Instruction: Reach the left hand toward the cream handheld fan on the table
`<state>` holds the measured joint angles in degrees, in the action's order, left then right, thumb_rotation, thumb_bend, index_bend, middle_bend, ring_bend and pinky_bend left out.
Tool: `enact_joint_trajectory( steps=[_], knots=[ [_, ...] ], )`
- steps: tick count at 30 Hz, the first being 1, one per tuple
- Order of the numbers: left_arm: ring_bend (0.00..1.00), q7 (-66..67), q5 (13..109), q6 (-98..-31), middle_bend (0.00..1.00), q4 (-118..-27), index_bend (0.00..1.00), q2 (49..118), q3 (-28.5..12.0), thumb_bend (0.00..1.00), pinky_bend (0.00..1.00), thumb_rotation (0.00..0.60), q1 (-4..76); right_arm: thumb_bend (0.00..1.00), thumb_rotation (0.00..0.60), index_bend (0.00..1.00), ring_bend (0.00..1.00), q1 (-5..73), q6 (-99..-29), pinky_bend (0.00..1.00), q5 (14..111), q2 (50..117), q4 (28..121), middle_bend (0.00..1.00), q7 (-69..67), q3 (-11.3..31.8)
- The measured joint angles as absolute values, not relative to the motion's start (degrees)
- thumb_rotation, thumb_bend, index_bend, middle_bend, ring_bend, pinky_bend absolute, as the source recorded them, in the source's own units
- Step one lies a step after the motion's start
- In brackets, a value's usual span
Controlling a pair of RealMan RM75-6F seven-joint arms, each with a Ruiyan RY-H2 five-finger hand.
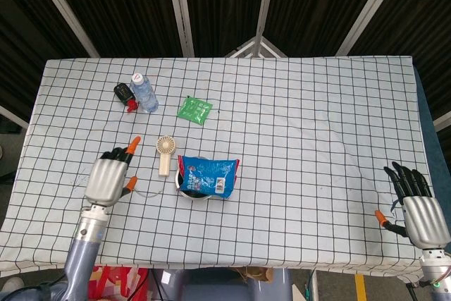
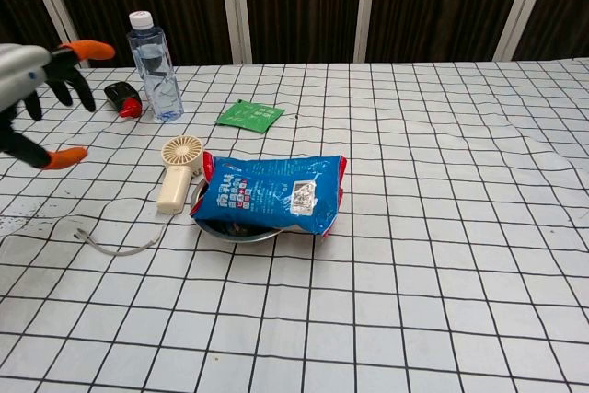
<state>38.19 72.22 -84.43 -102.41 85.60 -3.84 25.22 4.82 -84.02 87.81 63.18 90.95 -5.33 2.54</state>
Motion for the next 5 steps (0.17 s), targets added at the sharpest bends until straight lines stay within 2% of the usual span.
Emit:
enact_joint_trajectory(
  steps=[2, 5],
  knots=[
    [0.0, 36.3, 74.1, -86.4, 0.0, -103.5, 0.0, 82.8, -1.5, 0.23, 0.0, 0.6, 23.0, 0.28, 0.6, 0.1, 0.0, 4.8, -84.1, 0.0, 87.8, 63.3, 91.0, 0.0, -5.1, 2.6],
    [0.0, 33.0, 78.2, -89.7, 0.0, -104.0, 0.0, 78.6, 2.1, 0.23, 0.0, 0.6, 19.5, 0.28, 0.6, 0.1, 0.0, 4.7, -84.3, 0.0, 87.8, 63.4, 91.0, 0.0, -4.7, 2.6]
  ],
)
